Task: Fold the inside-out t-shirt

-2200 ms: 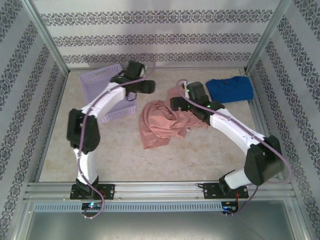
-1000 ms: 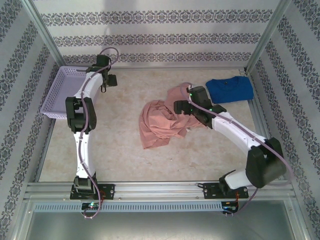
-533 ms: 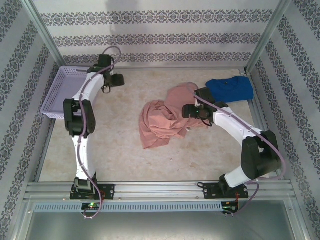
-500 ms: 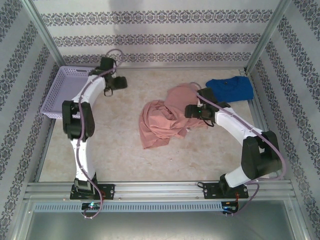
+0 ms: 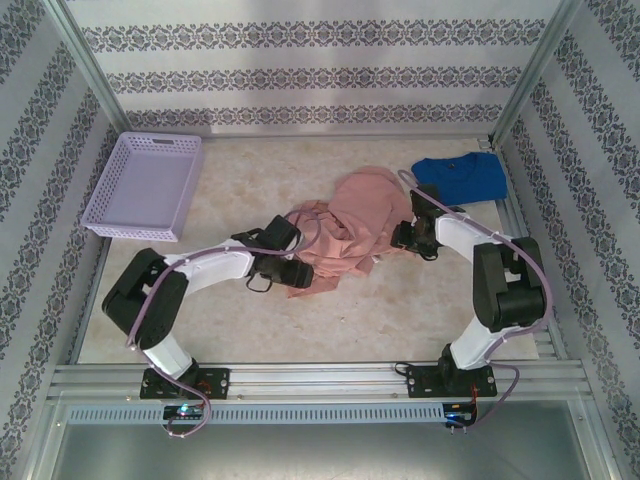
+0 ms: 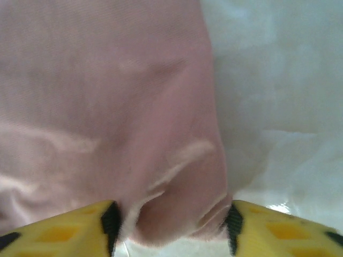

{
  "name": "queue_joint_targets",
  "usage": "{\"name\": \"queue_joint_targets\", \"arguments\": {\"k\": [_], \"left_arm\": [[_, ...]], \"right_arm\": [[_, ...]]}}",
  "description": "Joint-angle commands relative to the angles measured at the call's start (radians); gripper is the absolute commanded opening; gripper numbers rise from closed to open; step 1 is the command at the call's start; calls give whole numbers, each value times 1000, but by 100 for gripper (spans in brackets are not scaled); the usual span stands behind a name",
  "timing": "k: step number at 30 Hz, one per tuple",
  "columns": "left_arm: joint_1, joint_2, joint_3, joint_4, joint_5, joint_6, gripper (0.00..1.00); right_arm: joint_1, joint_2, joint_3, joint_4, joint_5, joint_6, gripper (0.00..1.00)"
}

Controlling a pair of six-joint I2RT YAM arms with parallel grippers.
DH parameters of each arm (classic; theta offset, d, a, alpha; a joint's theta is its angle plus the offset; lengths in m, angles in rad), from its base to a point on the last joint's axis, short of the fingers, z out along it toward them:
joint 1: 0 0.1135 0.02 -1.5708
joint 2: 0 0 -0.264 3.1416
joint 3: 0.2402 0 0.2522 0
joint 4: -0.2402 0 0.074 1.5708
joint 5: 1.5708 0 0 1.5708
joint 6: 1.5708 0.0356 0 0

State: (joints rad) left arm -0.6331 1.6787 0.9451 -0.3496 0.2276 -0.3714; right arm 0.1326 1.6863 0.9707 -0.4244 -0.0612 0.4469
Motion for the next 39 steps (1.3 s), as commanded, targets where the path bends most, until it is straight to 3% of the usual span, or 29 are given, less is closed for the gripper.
{"name": "queue_joint_targets", "arguments": {"k": [1,5,6,7,12,15,18,22,31,39], "left_arm": [[-39,97,62,81,-15,46,60],[-51,154,107,70,-39,70,18],[-50,151,120,54,-68,77,6],[-47,135,138,35,-99,85,0],[47,-113,211,-37,-194,91,0],[158,-313,238,-16,-180,34,0],[259,-417,310,-25,-156,4,0],[301,-453,424,-91,-231,53,0],[420,-471,589,-155,-238,61,0],[430,-451,775,-154,-211,89,0]], "right_arm": [[-15,33,23,66,-38,9,40],[-19,-19,38,95,-92,-16,9],[-19,-50,41,98,-109,-21,4],[-19,-91,50,99,-132,-24,1],[-22,-314,186,38,-242,-9,0],[-23,-407,316,-24,-219,-23,0],[-21,-456,418,-42,-190,-42,0],[-22,-444,553,-89,-138,-84,0],[-21,-403,720,-103,-158,-117,0],[18,-389,790,-91,-177,-128,0]]}}
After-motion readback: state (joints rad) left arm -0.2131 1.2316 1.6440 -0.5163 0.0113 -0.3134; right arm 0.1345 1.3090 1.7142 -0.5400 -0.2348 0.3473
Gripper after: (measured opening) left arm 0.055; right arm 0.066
